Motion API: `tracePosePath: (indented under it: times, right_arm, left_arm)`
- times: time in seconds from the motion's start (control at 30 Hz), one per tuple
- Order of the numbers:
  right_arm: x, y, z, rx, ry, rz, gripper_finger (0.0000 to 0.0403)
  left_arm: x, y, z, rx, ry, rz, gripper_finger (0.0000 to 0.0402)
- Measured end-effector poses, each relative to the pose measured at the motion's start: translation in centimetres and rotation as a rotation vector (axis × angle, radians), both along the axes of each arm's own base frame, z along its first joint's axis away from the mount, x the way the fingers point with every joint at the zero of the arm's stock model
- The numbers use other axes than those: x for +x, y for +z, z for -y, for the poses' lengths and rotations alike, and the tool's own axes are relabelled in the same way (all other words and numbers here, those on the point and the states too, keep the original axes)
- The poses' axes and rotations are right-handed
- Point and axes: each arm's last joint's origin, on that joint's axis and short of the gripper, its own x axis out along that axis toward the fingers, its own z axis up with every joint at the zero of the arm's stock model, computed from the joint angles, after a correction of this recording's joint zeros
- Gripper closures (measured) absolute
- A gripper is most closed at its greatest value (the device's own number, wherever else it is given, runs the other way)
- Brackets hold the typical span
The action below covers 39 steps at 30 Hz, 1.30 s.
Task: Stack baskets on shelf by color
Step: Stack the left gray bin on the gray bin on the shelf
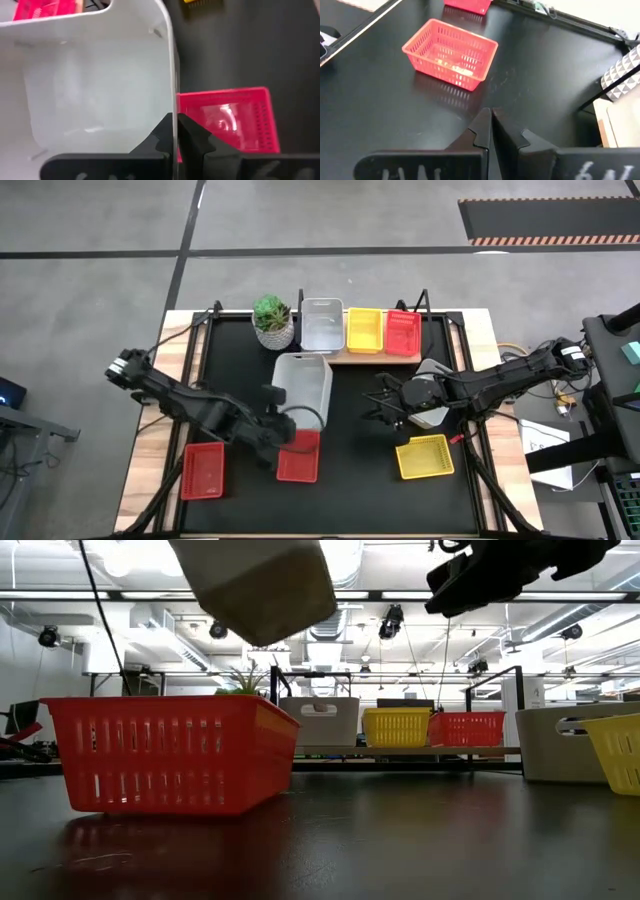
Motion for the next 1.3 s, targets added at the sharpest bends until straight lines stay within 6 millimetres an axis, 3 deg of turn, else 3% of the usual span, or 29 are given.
tracePosePath:
  times: [0.13,0.33,0.57,0.77,1.03,1.3]
  right_arm:
    - [-0.1,-0.2,0.0,0.003,-0.007,-0.020,0.0394]
    - [-0.6,-0.2,0.1,0.043,-0.042,-0.064,0.0394]
    - [-1.5,-0.3,0.3,0.088,-0.084,-0.132,0.0394]
    - [-1.9,0.0,0.0,0.105,-0.080,-0.126,0.0394]
    - [-2.4,0.0,-1.0,0.135,-0.055,-0.146,0.0394]
    - [-2.4,0.1,-1.4,0.143,-0.044,-0.137,0.0394]
  left_arm:
    - [1.6,-0.8,0.3,0.061,-0.020,-0.031,0.0402]
    - [3.1,-0.2,-0.6,0.128,-0.023,-0.014,0.0402]
    - [4.4,-0.4,0.1,0.118,-0.244,0.016,0.0402]
    - [7.7,-4.1,0.7,0.112,-0.290,-0.029,0.0401]
    - [10.2,-9.9,1.7,0.156,-0.356,-0.191,0.0401]
    - [11.4,-12.0,1.2,0.069,-0.395,-0.246,0.0401]
